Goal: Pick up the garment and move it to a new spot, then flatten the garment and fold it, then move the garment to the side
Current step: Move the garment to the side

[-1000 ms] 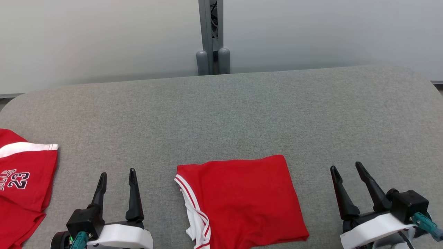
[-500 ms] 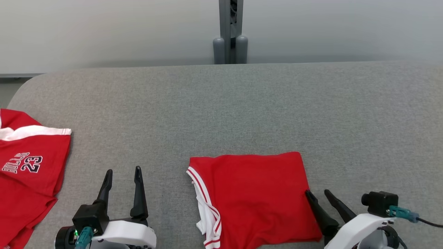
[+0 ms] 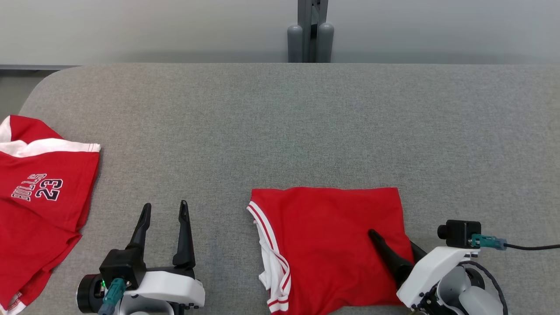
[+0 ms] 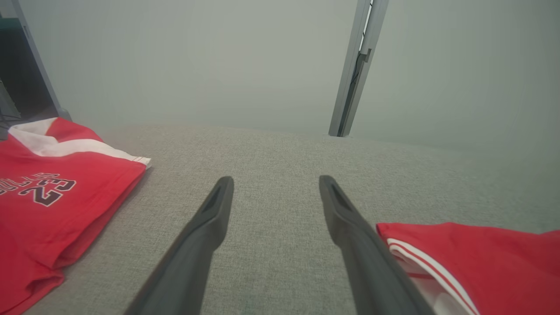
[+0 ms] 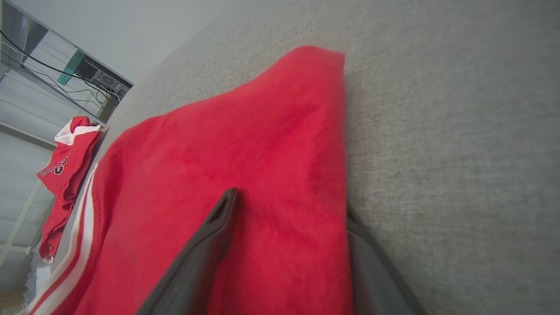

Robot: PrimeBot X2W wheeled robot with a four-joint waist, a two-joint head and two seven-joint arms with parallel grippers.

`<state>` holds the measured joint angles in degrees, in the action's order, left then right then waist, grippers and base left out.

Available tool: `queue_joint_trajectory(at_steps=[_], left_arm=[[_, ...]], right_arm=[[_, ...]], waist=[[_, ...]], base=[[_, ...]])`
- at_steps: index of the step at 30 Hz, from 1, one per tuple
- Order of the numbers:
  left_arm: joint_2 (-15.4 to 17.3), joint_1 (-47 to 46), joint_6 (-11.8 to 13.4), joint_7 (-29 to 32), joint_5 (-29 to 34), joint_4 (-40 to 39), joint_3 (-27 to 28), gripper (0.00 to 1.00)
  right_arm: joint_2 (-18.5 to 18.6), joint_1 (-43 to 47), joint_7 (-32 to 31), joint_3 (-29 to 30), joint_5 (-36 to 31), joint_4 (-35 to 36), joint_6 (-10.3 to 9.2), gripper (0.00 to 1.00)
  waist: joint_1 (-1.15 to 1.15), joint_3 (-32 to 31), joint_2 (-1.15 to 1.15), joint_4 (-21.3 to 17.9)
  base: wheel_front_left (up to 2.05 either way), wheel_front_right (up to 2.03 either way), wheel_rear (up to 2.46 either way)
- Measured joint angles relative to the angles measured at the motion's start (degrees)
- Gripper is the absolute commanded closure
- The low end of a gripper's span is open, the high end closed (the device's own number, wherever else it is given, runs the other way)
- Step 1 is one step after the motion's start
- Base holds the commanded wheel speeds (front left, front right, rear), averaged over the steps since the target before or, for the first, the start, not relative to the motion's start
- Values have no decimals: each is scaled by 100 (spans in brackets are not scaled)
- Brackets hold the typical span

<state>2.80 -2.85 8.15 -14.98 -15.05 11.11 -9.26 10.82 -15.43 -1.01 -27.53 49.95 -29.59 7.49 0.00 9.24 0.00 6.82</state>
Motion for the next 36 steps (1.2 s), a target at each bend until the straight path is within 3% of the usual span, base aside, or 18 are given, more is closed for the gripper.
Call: queue_joint_trajectory(at_steps=[1, 2, 3, 11, 27, 36], left_arm=[[0, -2, 0, 0, 14, 0, -11, 0], [-2, -12, 0, 0, 41, 0, -22, 0], [1, -24, 0, 0, 42, 0, -27, 0], [1, -90, 18, 0, 91, -40, -45, 0], [0, -1060, -129, 0, 454, 20, -725, 0], [-3, -1792, -94, 0, 509, 12, -906, 0]], right_arm=[[1, -60, 2, -57, 12, -47, 0, 53], [9, -107, 14, -96, 23, -74, 0, 87], [27, -159, 52, -170, 8, -96, 0, 100], [375, -478, 216, -660, -57, -210, 2, 100], [2448, -1616, 294, -1065, -275, -64, 1, 100], [3286, -2421, 559, -960, -367, -715, 1, 100]], waist=[[0, 19, 0, 13], [0, 34, 0, 24], [0, 46, 0, 33], [0, 101, 0, -72], [0, 793, 0, -777], [0, 1686, 0, -1110]], base=[[0, 0, 0], [0, 0, 0], [0, 0, 0], [0, 0, 0], [0, 0, 0], [0, 0, 0]])
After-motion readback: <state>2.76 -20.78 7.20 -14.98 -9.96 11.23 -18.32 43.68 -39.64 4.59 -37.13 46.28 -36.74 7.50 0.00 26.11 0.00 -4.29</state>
